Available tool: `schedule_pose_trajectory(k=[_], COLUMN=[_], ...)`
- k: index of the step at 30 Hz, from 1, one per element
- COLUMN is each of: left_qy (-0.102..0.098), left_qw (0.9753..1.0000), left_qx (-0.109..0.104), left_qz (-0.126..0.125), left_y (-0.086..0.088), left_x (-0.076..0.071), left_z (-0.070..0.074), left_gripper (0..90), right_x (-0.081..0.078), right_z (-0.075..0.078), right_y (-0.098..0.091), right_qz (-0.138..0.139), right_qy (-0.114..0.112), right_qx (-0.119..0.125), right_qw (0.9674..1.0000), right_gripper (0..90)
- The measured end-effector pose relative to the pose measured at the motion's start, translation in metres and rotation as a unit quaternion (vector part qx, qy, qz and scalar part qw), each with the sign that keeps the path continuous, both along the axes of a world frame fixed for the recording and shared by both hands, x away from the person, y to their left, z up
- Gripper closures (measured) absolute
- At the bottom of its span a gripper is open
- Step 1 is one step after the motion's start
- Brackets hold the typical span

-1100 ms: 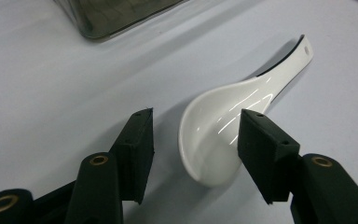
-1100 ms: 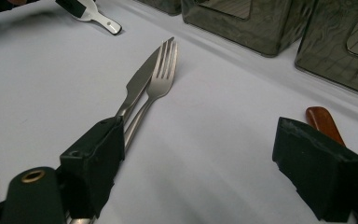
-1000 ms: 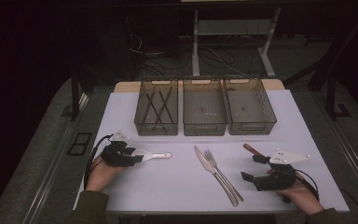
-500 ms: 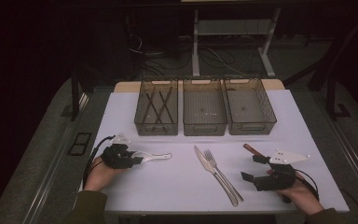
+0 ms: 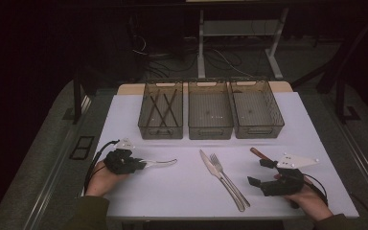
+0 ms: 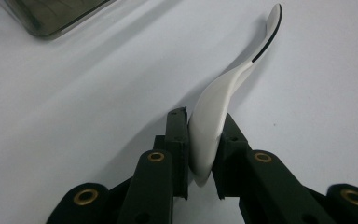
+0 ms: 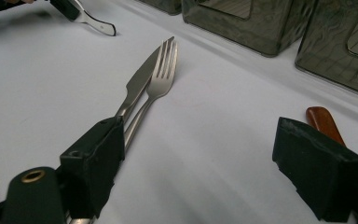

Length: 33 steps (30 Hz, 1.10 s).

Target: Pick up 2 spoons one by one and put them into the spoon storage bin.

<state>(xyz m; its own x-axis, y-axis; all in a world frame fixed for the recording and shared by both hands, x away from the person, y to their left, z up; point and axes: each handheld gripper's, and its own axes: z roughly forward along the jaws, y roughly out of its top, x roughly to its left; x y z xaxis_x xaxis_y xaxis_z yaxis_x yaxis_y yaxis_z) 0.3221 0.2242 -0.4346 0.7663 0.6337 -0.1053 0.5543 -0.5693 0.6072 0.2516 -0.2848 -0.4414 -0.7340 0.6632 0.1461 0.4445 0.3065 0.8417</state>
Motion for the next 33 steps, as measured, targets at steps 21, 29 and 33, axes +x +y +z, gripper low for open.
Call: schedule_pose_trajectory(k=[21, 29, 33], left_qy=[-0.026, -0.041, -0.046], left_qw=[0.9971, 0.9950, 0.9937], left_qx=[-0.068, -0.083, -0.093], left_qz=[0.022, 0.036, 0.042], left_y=[-0.012, -0.023, -0.026], left_x=[-0.002, -0.004, -0.005], left_z=[0.016, 0.022, 0.025], left_gripper=[78.4, 78.5, 78.5], right_x=[0.000, 0.000, 0.000], right_z=[0.000, 0.000, 0.000], right_y=[0.000, 0.000, 0.000], right_qz=[0.001, 0.001, 0.001], right_qy=[0.001, 0.002, 0.002], right_qx=[0.000, 0.000, 0.000], right_qw=[1.0000, 1.0000, 1.0000], right_gripper=[16.7, 16.7, 16.7])
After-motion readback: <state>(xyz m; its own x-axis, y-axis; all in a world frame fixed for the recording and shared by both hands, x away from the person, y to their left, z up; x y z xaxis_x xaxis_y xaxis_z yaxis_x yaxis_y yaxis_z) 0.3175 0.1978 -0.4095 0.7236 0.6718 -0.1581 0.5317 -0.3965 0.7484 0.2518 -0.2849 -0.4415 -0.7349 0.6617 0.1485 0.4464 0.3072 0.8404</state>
